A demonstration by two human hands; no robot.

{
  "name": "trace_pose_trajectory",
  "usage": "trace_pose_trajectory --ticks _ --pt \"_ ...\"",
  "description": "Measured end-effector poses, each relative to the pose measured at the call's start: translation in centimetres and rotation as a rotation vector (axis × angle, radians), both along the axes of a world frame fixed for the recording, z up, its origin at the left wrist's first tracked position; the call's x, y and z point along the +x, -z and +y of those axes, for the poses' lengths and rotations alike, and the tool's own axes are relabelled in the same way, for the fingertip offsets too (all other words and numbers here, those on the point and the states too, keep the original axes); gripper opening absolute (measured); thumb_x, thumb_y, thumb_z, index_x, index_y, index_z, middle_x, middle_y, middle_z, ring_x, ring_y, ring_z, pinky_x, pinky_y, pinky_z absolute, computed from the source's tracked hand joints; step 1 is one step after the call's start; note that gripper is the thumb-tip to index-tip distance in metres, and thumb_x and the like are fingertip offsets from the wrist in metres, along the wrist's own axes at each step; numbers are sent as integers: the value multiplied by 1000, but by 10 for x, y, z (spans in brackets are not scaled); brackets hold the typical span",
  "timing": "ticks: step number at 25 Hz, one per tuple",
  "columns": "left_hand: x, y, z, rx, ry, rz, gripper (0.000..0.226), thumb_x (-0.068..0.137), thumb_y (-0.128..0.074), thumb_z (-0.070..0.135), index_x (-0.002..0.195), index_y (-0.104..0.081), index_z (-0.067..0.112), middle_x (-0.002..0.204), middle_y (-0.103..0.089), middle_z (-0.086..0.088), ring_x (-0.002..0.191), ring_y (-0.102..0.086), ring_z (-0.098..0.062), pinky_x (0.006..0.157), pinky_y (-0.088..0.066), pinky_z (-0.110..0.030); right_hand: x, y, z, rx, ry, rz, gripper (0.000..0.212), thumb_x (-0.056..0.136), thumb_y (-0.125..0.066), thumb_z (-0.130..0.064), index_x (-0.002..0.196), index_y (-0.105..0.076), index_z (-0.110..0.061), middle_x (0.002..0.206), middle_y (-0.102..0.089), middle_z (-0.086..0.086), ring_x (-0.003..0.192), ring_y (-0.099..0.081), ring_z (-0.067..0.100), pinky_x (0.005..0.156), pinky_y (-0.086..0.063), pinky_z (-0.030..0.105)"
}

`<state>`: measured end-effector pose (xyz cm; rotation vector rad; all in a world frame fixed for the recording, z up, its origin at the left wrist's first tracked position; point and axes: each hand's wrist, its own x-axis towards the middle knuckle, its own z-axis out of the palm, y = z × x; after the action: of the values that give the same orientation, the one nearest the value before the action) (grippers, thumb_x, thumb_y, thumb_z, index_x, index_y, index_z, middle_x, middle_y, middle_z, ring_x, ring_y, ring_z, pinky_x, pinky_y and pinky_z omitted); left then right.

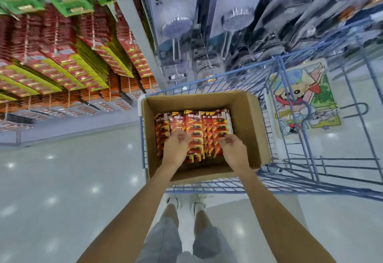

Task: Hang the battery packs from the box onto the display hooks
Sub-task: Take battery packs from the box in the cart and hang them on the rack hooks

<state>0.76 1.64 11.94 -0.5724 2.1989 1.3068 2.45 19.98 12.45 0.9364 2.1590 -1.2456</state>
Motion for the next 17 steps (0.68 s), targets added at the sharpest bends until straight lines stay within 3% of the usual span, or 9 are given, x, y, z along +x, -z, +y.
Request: trace_pose_trajectory --ticks 3,5,9,13,17 --pt "-8 35 3 -23 5 -65 38 106 -56 31 140 -55 14 130 -64 -1 124 -59 -19 99 -45 -27 -11 33 2 -8 3 -74 45 105 -55 -35 145 -49 -16 120 -66 2 84 -58 8 58 -36 15" --pt "-14 56 4 -50 -15 -105 40 106 -56 30 143 -54 14 133 -62 -1 123 -58 -18 92 -45 -22 -18 53 4 -17 -18 -110 41 105 -55 -35 141 -50 -17 121 -65 4 85 -56 10 63 -39 19" --pt "-19 95 11 -103 -12 -162 37 106 -56 31 140 -56 15 133 -64 -3 124 -60 -23 95 -48 -29 -26 84 9 10 -67 -197 47 104 -54 -38 144 -44 -16 128 -55 5 105 -50 18 89 -39 31" --pt "-17 113 22 -194 -29 -119 30 98 -68 31 124 -64 17 129 -64 -4 120 -63 -25 101 -55 -42 -33 113 4 105 -143 -288 73 102 -56 -44 158 -23 -12 157 -31 15 140 -42 33 115 -39 43" --pt "-18 117 33 -313 -26 -93 39 91 -78 31 120 -60 13 136 -55 -9 120 -61 -28 101 -55 -43 -33 127 -8 210 -156 -312 89 96 -66 -46 158 -14 -8 163 -19 21 150 -27 40 118 -33 49"
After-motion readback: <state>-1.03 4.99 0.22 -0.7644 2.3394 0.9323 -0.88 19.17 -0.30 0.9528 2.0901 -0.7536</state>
